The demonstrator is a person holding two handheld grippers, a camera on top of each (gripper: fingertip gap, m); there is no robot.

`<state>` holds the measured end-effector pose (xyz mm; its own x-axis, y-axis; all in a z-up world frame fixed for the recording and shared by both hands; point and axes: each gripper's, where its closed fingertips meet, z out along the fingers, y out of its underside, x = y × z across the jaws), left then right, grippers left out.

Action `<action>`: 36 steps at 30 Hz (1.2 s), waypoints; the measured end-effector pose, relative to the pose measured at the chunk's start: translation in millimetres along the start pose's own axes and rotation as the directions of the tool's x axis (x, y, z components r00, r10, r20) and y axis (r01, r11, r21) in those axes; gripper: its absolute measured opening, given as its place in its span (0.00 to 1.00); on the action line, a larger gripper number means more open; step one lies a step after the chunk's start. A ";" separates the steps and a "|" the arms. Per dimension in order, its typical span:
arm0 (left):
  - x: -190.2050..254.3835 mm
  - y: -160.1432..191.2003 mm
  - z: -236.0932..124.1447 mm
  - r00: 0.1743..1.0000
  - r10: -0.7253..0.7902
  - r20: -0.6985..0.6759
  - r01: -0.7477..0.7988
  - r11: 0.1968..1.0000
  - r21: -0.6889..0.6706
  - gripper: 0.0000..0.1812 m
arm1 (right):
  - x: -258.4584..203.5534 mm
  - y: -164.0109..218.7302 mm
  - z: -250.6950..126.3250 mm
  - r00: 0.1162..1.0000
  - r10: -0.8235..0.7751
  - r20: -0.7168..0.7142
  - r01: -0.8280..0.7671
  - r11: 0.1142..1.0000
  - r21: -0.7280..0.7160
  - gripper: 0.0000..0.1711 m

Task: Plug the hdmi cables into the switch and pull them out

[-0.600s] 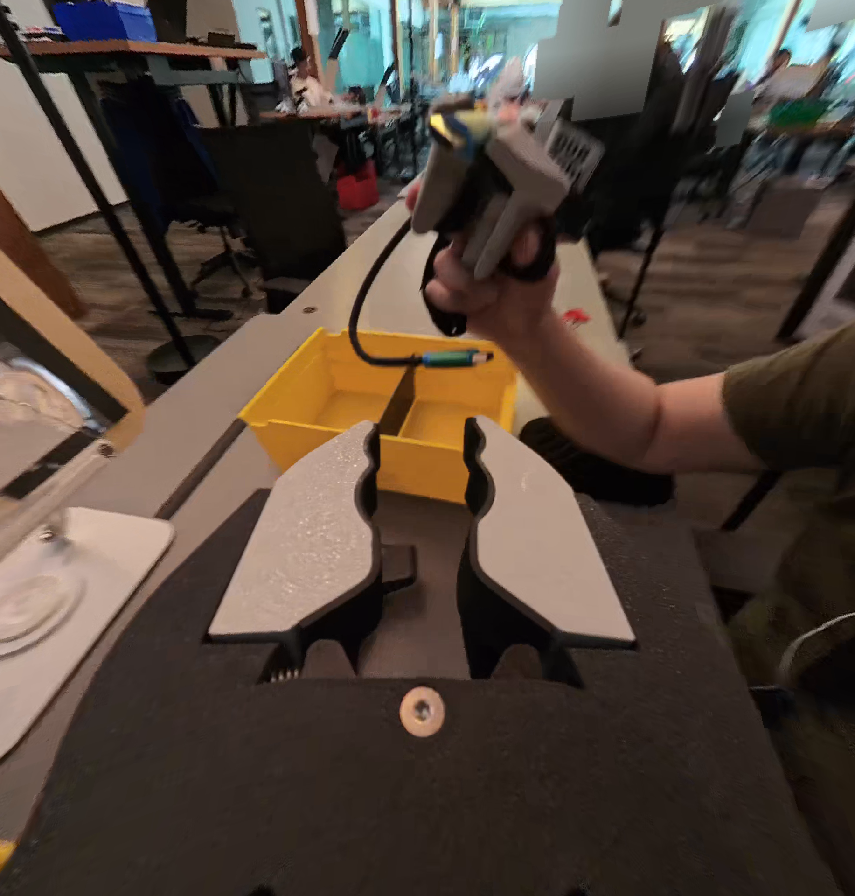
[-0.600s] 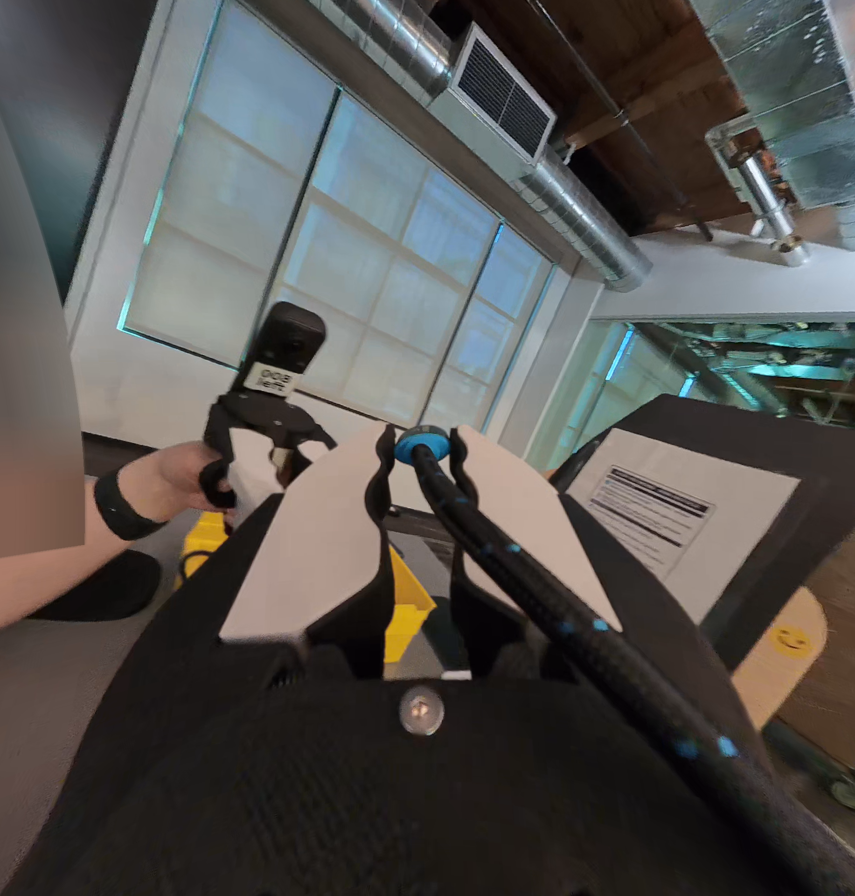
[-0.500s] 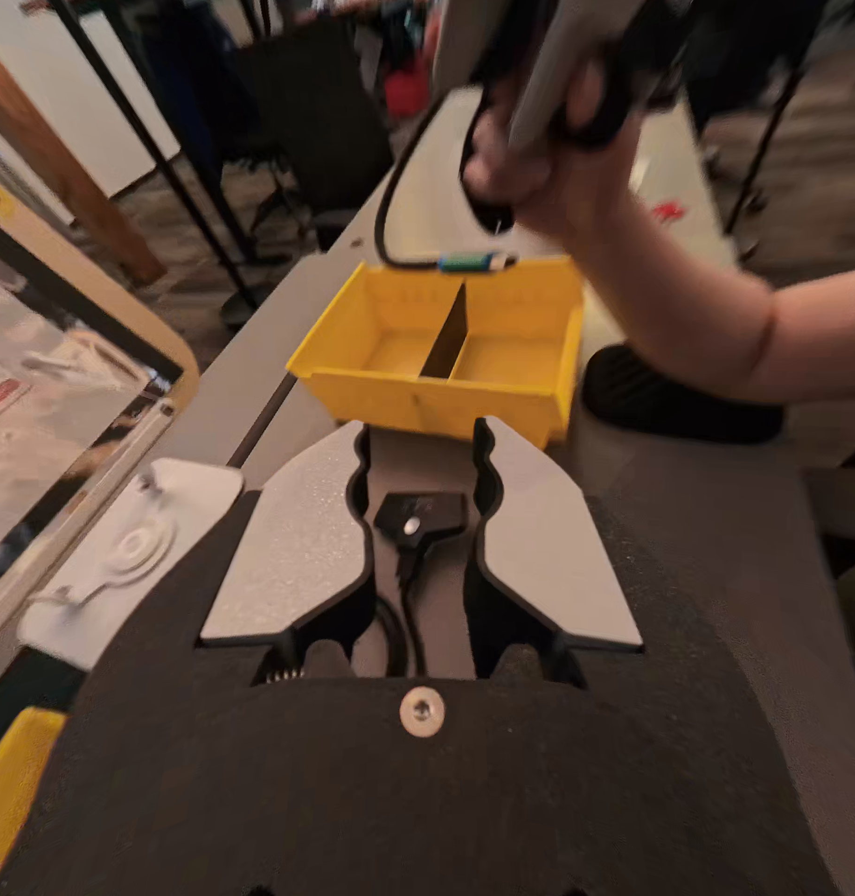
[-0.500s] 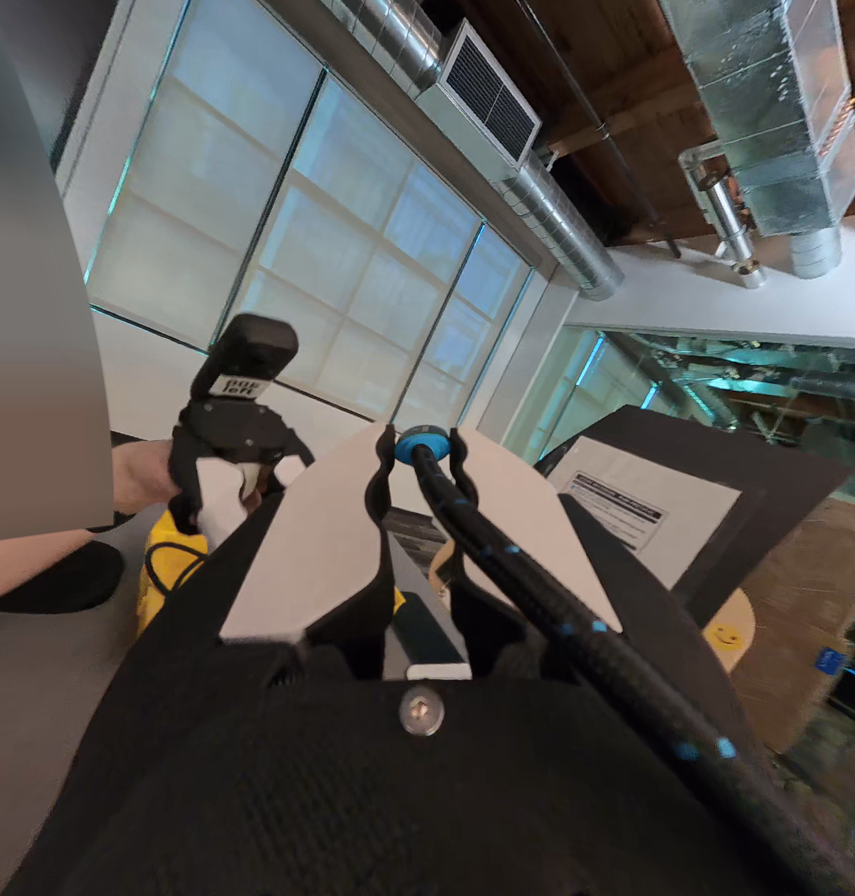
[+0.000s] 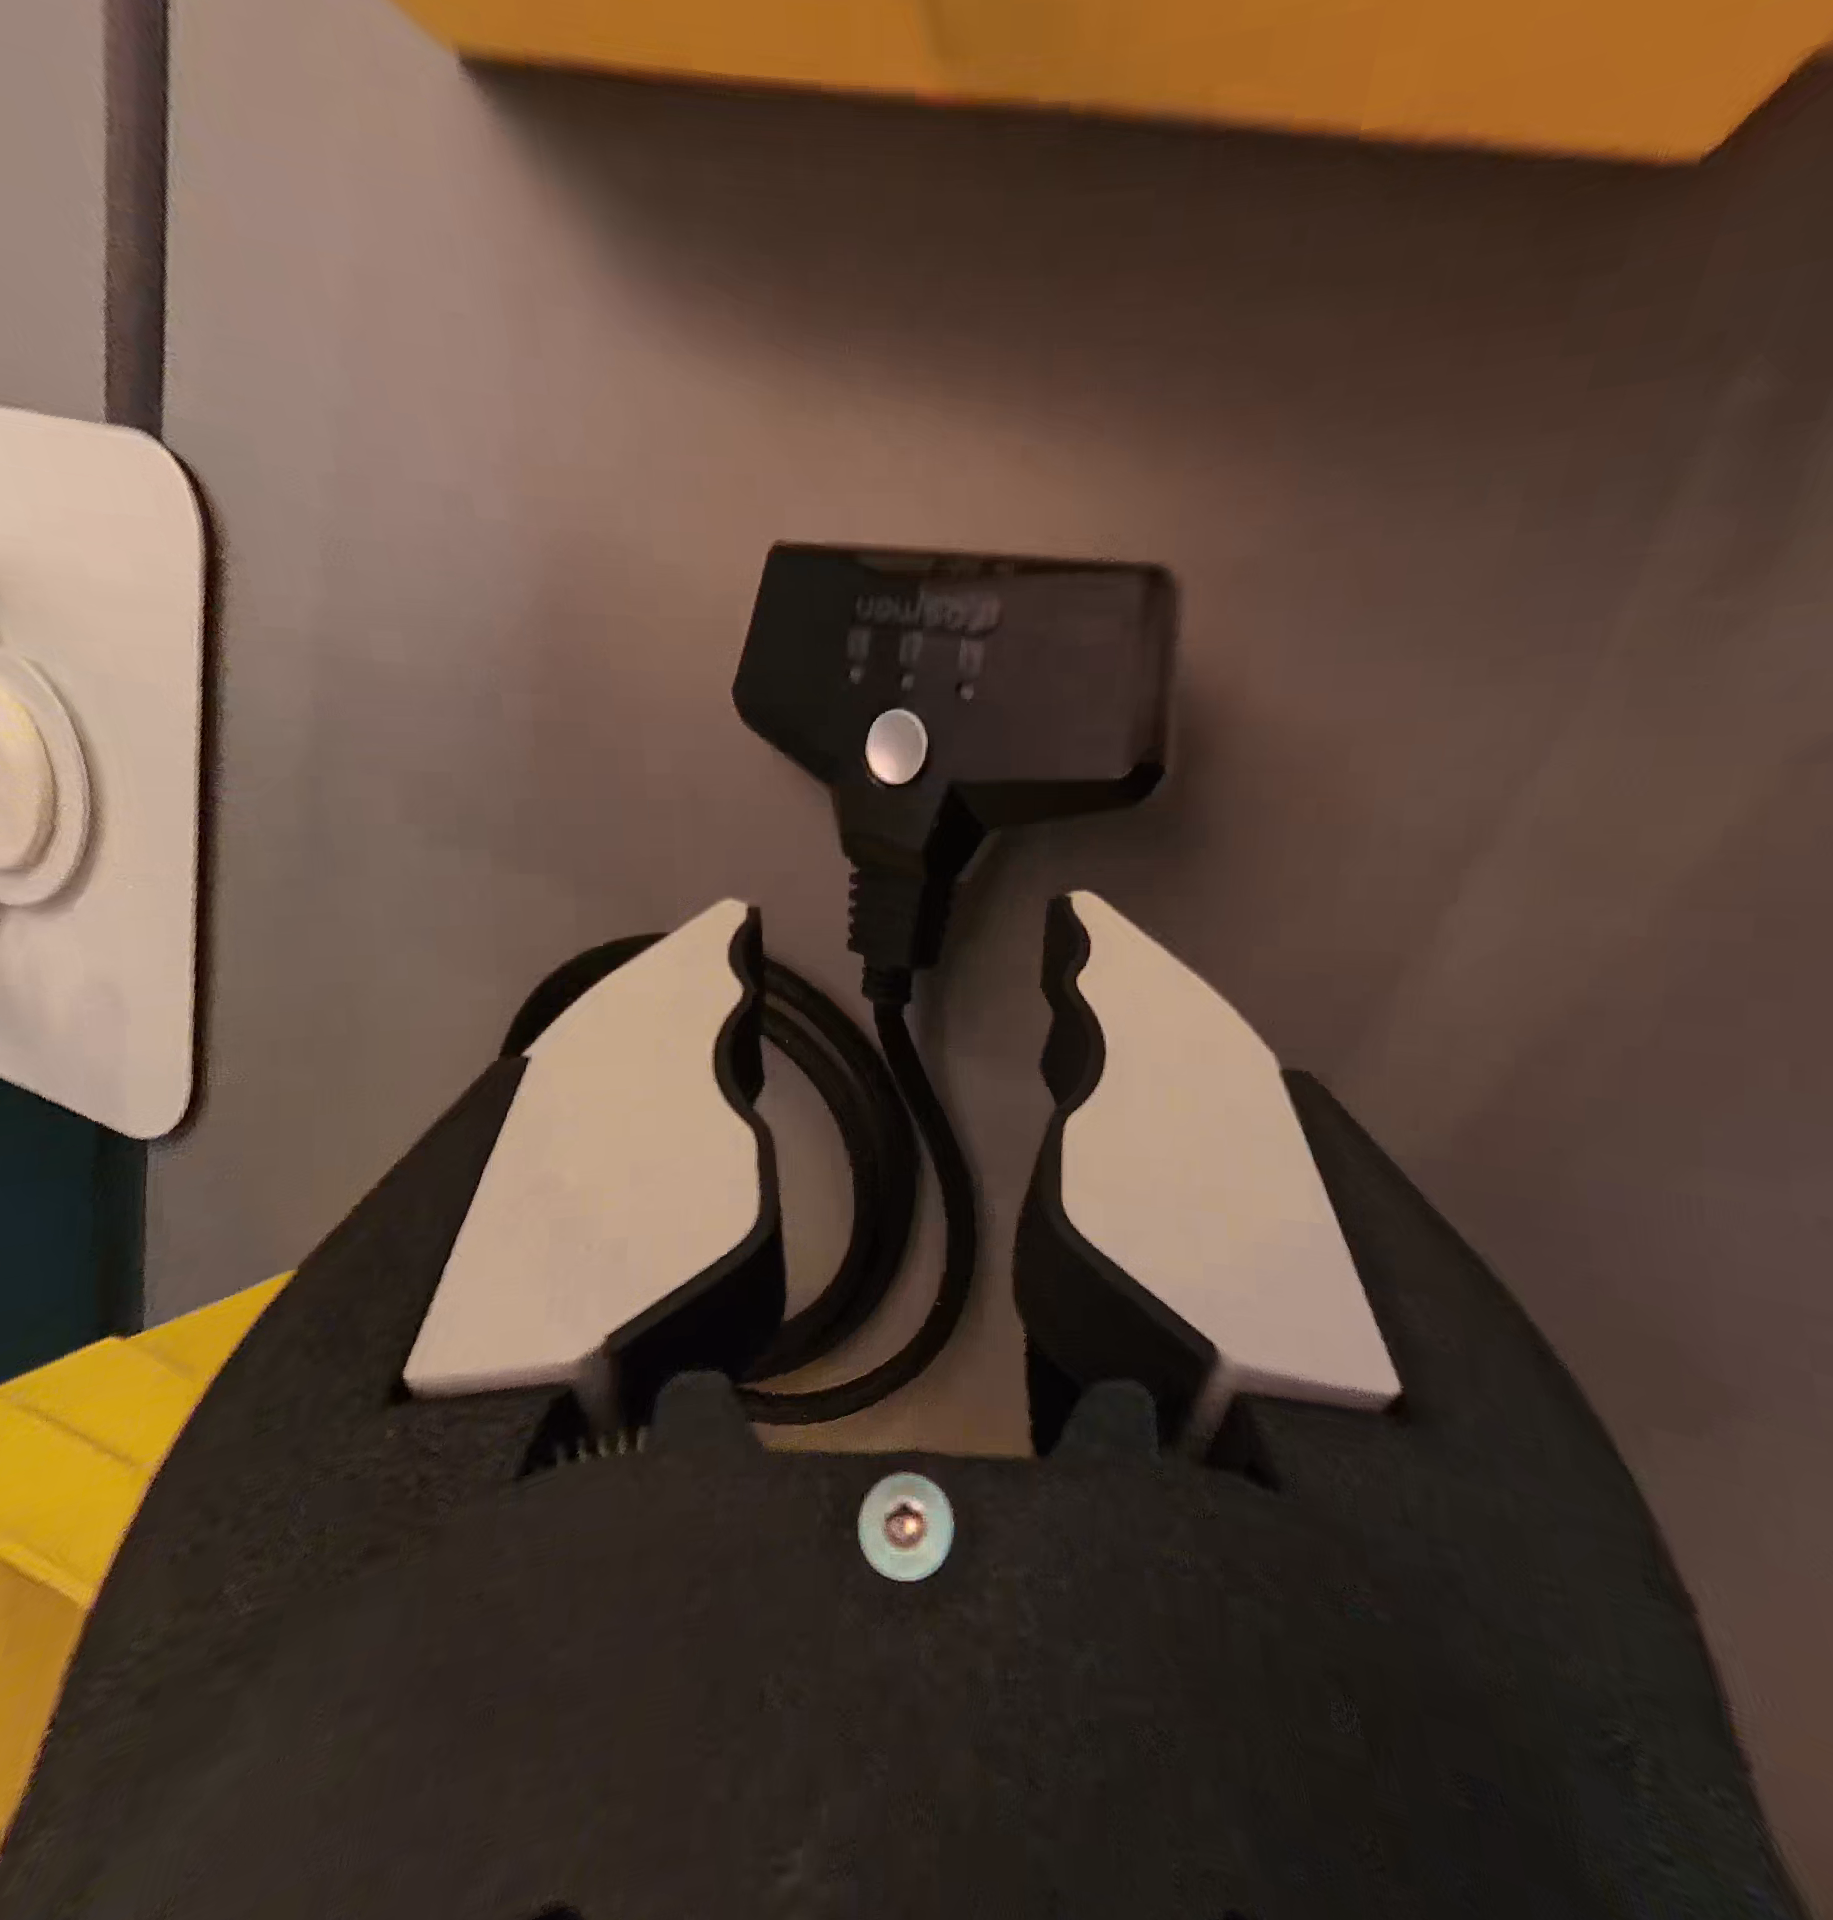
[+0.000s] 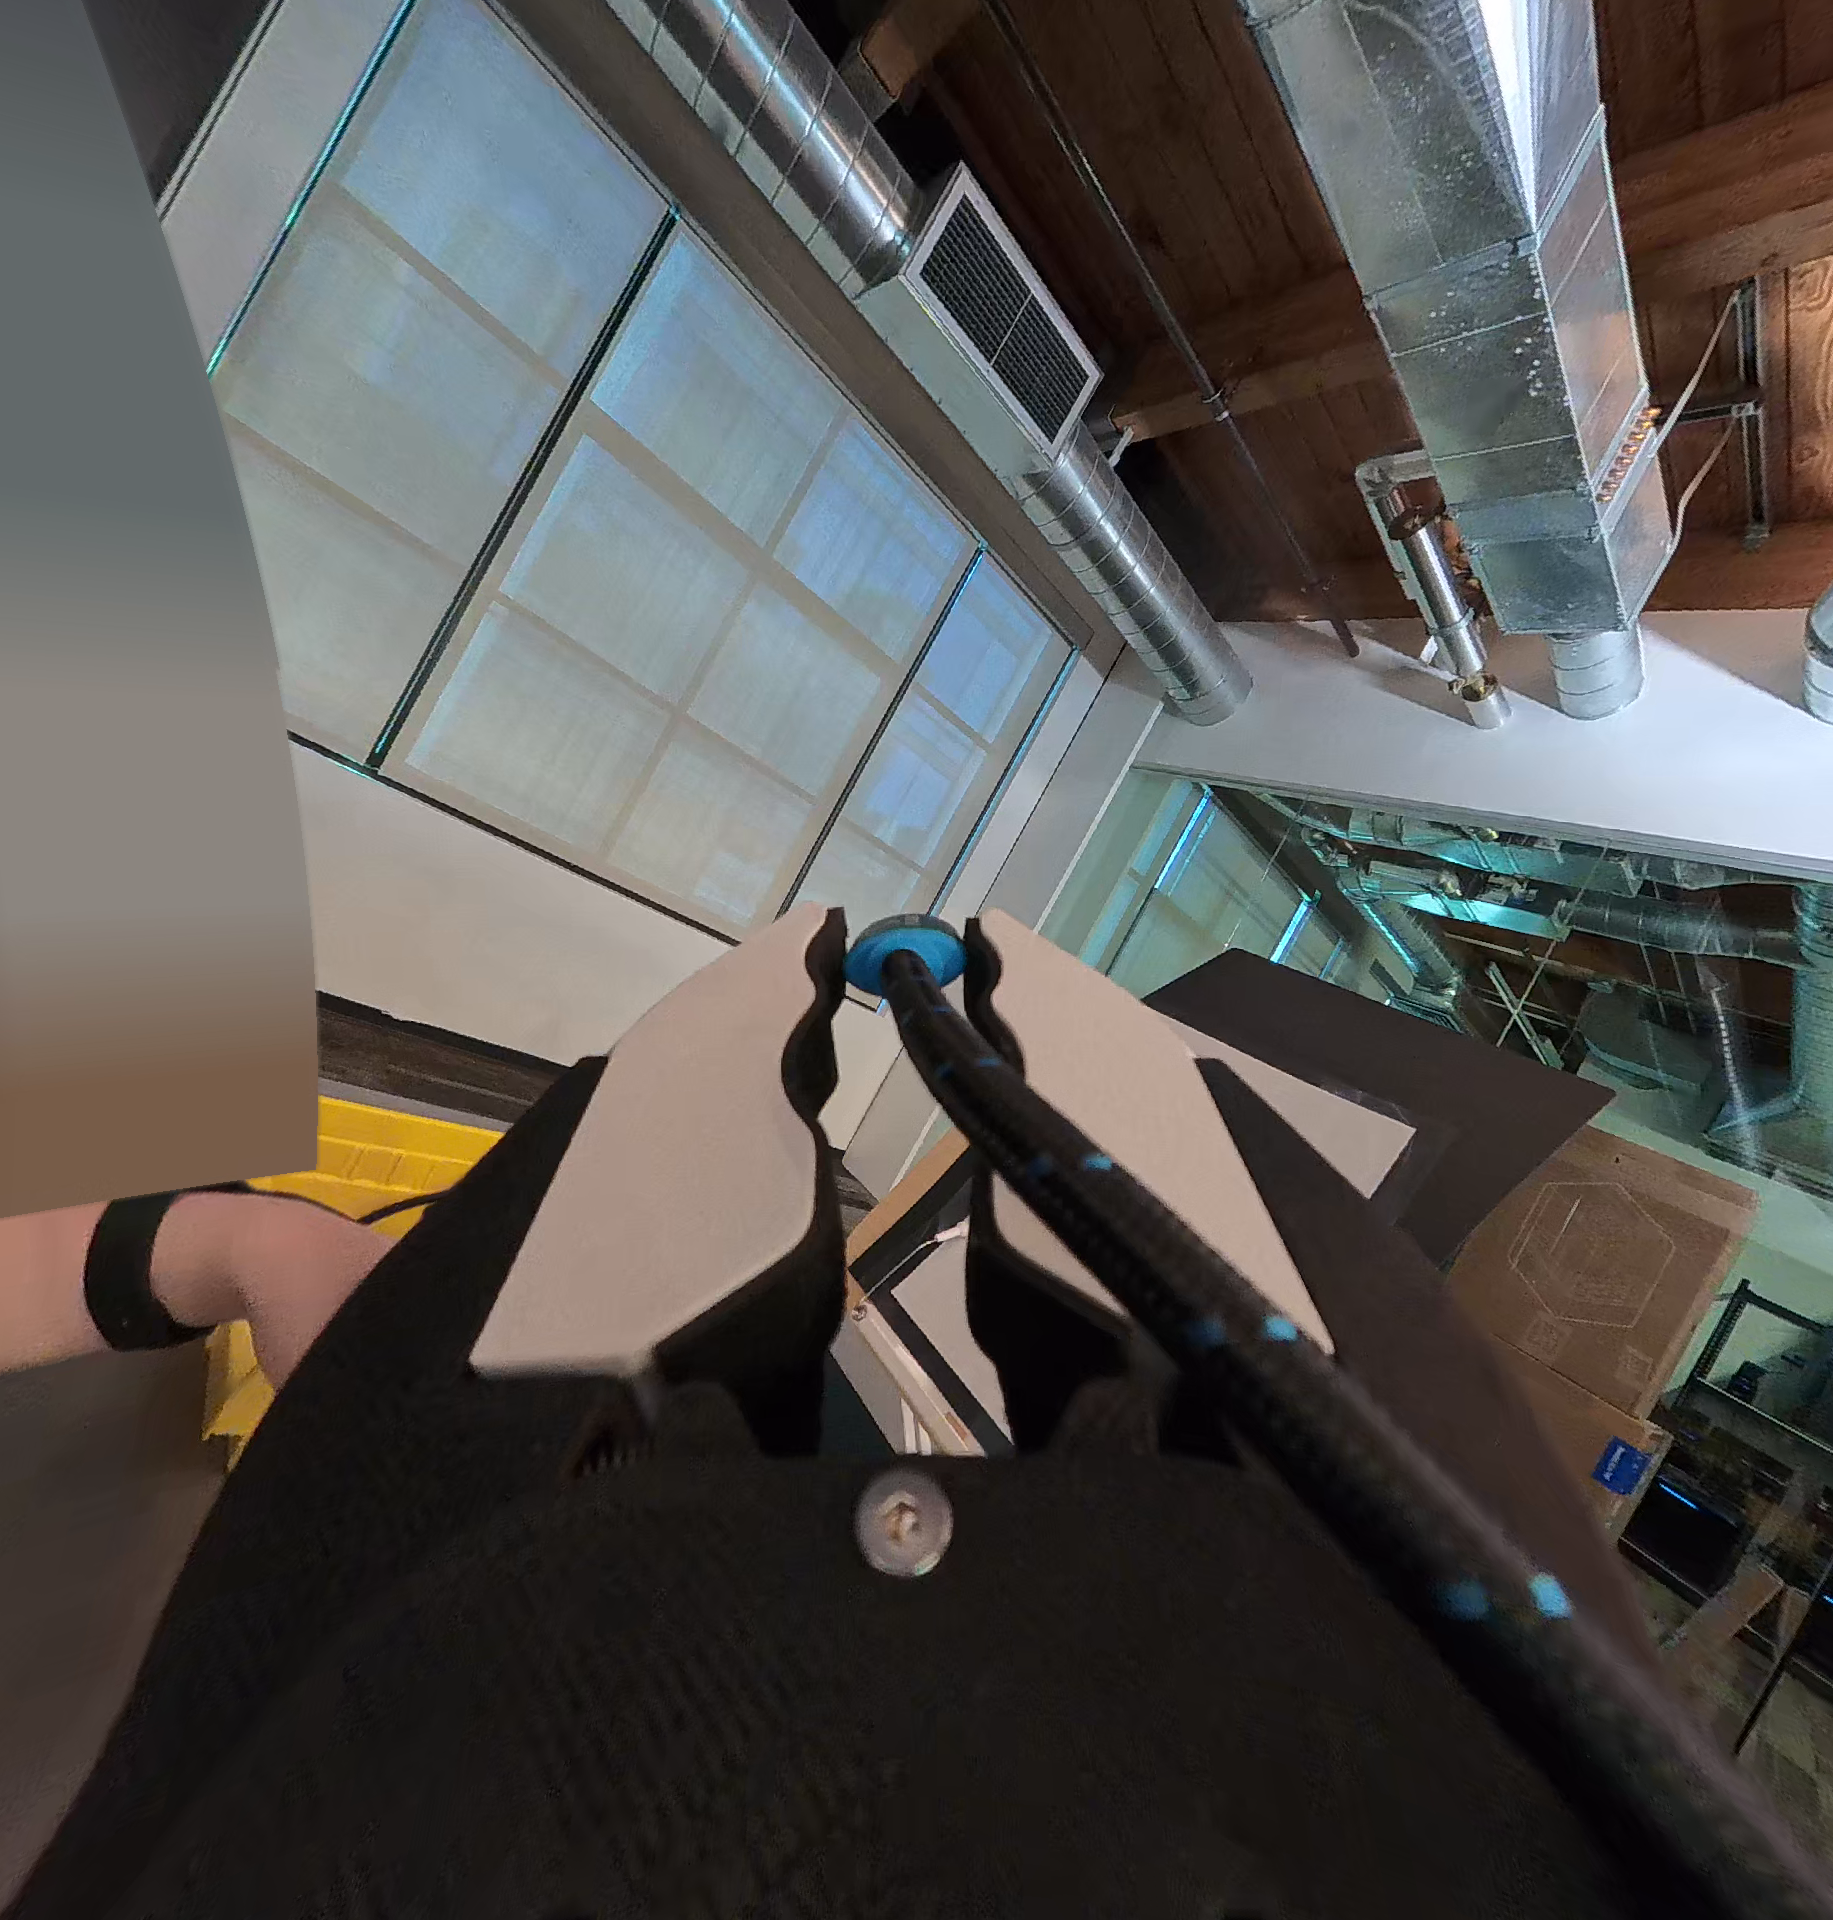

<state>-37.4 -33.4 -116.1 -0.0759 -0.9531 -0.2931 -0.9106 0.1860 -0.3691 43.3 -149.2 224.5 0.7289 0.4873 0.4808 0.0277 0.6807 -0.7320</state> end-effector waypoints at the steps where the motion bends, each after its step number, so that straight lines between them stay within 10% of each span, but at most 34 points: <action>1: -1.0 0.9 6.1 1.000 0.004 0.010 -0.004 1.000 -0.007 0.29 | -0.4 0.4 0.3 1.000 -0.004 0.001 0.004 1.000 -0.003 0.13; 11: 2.3 4.8 38.6 1.000 0.007 0.027 -0.006 0.999 -0.052 0.32 | -0.2 1.7 -1.1 0.999 -0.039 0.001 0.039 0.999 -0.030 0.13; 24: 20.8 -13.0 22.9 0.893 0.132 0.431 -0.165 0.985 0.040 0.38 | 3.8 -2.7 -2.7 0.998 -0.062 -0.019 0.062 0.998 -0.029 0.13; 36: 0.5 -24.6 33.7 0.653 0.358 0.668 -0.241 0.934 -0.265 0.25 | 4.5 -10.4 -6.3 0.997 -0.076 -0.026 0.076 0.997 -0.021 0.13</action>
<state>-1.4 -30.4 -136.9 -0.1042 -0.3958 -0.9124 -0.9397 0.3397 -0.0401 50.6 -157.5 231.3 0.7422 0.4195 0.5226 0.0976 0.7039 -0.7035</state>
